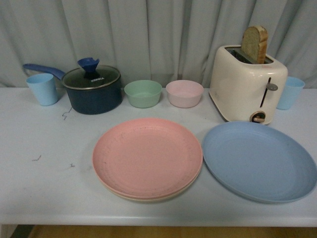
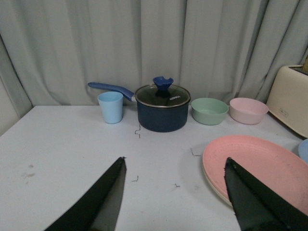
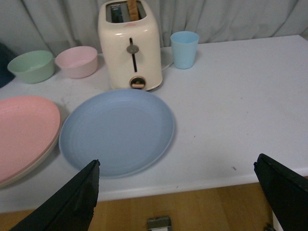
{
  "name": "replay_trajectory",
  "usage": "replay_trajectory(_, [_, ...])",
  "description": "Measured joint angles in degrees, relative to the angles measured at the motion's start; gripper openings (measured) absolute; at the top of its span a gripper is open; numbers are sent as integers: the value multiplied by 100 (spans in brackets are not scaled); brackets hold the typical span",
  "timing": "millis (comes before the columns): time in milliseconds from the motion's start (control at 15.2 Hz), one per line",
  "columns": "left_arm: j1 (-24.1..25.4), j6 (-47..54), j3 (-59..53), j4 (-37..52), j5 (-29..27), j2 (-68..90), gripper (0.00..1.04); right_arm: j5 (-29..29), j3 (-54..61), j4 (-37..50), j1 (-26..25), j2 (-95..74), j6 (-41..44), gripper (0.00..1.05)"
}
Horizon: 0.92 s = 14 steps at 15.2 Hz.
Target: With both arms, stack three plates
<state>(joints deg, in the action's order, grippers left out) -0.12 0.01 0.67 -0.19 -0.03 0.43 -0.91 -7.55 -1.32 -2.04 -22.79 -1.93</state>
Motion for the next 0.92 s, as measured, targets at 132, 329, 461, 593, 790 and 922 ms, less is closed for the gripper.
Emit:
replay_trajectory(132, [0, 0, 0, 0, 4, 0, 88, 251, -702, 1108, -365, -1989, 66, 98])
replay_trajectory(329, [0, 2, 0, 0, 0, 0, 98, 295, -1893, 1799, -372, -4704, 356, 98])
replay_trajectory(461, [0, 2, 0, 0, 2, 0, 98, 457, -2905, 1386, -433, -6260, 369, 98])
replay_trajectory(593, [0, 2, 0, 0, 2, 0, 98, 654, -3845, 931, -560, -7392, 280, 98])
replay_trajectory(790, [0, 2, 0, 0, 2, 0, 98, 675, -4892, 638, -660, -8741, 149, 98])
replay_trajectory(922, [0, 2, 0, 0, 2, 0, 98, 660, -5259, 664, -621, -9197, 133, 98])
